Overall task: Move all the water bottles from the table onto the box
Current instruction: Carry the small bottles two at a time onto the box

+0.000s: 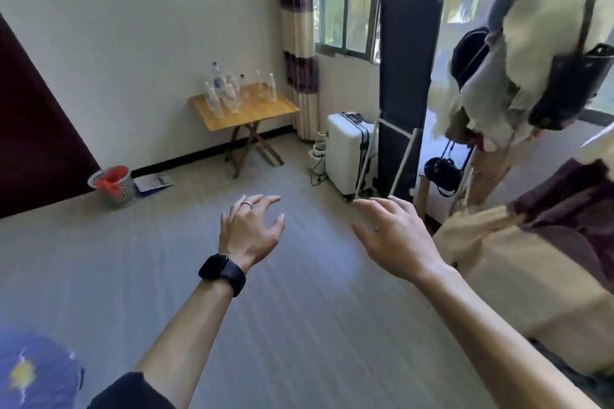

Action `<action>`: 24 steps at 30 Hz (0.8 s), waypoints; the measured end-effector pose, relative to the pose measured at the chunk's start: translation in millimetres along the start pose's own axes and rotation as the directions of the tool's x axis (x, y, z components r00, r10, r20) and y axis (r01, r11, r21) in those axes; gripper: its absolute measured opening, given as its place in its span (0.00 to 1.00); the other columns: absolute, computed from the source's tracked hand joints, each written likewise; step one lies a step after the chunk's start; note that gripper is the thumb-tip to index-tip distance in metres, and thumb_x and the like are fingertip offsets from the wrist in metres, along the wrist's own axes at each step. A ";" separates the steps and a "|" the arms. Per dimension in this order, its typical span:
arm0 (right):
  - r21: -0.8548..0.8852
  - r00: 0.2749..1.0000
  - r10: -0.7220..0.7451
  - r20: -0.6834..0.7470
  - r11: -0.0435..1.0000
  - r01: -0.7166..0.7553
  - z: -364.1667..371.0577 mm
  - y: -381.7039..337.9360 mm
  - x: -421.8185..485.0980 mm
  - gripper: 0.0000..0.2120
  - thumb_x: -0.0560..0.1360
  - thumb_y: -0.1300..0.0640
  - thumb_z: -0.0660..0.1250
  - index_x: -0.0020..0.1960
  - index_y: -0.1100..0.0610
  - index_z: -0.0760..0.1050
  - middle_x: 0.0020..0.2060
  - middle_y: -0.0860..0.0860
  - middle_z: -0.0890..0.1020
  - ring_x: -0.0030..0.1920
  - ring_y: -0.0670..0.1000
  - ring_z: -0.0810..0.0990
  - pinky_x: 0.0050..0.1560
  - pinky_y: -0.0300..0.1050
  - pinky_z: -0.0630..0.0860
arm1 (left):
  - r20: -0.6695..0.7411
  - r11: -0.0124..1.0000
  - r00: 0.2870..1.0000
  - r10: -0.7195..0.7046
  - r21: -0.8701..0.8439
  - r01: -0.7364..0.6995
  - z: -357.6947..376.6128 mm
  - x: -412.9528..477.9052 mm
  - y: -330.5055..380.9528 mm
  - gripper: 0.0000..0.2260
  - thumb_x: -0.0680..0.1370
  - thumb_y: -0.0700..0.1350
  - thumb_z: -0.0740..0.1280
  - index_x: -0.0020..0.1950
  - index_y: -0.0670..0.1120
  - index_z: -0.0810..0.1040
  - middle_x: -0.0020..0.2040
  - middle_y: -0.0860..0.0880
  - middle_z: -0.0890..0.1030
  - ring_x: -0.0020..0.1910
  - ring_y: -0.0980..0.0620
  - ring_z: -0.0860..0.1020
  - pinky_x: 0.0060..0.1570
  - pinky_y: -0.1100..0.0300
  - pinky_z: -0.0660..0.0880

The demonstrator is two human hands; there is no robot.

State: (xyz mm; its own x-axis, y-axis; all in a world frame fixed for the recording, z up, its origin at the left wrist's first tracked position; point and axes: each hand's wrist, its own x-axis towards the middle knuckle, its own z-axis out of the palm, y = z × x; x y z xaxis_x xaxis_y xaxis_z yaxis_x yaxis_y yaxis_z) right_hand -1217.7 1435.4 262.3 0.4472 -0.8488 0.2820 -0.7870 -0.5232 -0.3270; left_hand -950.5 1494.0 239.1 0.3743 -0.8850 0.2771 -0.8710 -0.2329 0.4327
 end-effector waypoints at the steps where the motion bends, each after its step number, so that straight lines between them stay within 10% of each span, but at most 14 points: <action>1: 0.002 1.000 -0.014 -0.005 1.000 0.014 0.1 -6.0 21.0 0.24 0.79 0.36 0.58 0.73 0.40 0.68 0.70 0.43 0.74 0.75 0.53 0.61 0.75 0.52 0.62 | -0.015 1.000 1.000 -0.001 0.000 0.001 -6.1 16.5 -4.4 0.19 0.78 0.56 0.65 0.69 0.59 0.74 0.70 0.52 0.74 0.75 0.46 0.64 0.70 0.42 0.63; 24: 0.233 0.958 -0.238 -0.163 0.934 0.271 88.3 0.3 537.5 0.24 0.78 0.39 0.63 0.72 0.42 0.70 0.67 0.44 0.76 0.72 0.51 0.66 0.71 0.49 0.65 | -0.258 0.982 0.949 -0.181 0.008 0.189 -4.1 439.1 -97.1 0.19 0.78 0.55 0.67 0.69 0.57 0.75 0.69 0.52 0.75 0.73 0.47 0.66 0.71 0.52 0.64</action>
State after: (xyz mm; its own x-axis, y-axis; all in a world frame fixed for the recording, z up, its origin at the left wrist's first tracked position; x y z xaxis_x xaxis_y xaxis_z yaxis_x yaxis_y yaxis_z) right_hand -940.0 972.3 334.2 0.5457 -0.6761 0.4951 -0.5147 -0.7366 -0.4386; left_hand -700.3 1129.7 322.3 0.5946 -0.6940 0.4060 -0.7871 -0.3994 0.4700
